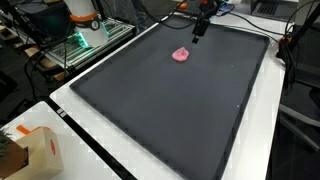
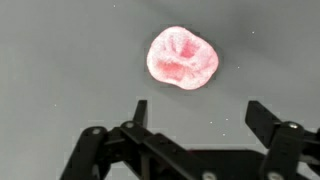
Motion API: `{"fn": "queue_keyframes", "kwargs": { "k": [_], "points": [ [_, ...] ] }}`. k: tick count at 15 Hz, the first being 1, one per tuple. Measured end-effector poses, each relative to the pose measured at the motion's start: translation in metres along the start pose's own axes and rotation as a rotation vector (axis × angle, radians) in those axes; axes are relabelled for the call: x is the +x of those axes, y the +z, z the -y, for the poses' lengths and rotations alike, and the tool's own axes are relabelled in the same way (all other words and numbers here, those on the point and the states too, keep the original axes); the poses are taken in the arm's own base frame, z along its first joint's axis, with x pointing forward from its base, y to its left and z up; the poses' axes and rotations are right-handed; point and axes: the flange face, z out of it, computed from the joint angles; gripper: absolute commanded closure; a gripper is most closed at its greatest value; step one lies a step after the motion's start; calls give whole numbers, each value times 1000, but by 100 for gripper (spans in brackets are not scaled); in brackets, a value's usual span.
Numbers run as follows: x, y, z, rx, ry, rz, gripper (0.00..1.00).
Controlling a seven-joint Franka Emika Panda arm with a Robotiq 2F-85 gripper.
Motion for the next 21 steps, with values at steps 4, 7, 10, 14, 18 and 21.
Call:
{"fn": "queue_keyframes", "kwargs": {
  "k": [4, 7, 10, 14, 18, 21],
  "points": [
    [-13, -1, -36, 64, 207, 5, 0],
    [-25, 5, -56, 118, 356, 20, 0],
    [-36, 13, -74, 179, 500, 30, 0],
    [-47, 30, -95, 259, 692, 35, 0],
    [-59, 53, -110, 330, 889, 39, 0],
    [-69, 73, -116, 387, 1034, 50, 0]
  ]
}}
